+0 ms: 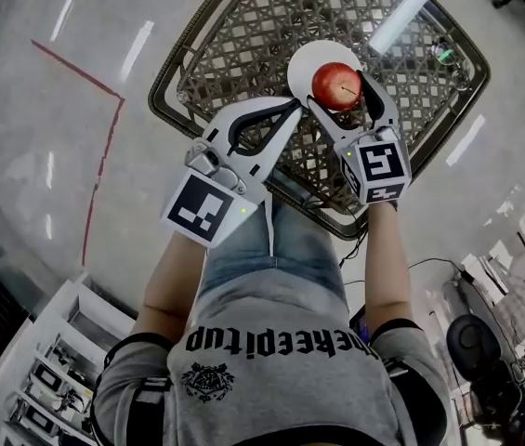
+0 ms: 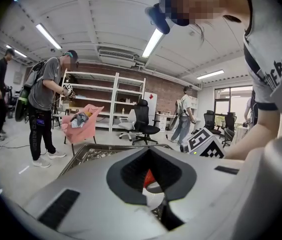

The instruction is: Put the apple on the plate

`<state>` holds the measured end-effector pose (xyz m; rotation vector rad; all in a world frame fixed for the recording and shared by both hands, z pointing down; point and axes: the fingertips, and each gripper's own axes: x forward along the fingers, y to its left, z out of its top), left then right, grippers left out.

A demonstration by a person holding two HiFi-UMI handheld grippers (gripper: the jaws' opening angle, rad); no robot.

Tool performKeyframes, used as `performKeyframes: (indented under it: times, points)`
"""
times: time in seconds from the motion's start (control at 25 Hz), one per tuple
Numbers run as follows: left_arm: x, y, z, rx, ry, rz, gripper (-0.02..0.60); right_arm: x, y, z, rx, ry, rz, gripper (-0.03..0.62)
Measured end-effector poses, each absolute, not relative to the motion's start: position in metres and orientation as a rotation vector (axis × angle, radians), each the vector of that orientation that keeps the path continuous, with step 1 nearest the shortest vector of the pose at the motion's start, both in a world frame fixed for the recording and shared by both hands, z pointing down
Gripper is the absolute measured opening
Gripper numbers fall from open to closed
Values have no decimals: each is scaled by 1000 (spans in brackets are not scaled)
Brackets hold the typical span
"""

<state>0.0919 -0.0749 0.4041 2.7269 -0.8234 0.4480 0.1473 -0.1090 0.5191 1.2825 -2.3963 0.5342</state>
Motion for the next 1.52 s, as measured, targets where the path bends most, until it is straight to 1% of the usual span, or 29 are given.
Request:
performKeyframes:
  times: [0.64, 1.52]
  points:
    - [95, -77, 427, 2697, -823, 475, 21, 151, -116, 564, 1258, -2338, 572, 405]
    - [92, -86, 441, 2668, -833, 493, 21, 147, -118, 592, 1201, -2284, 560, 407]
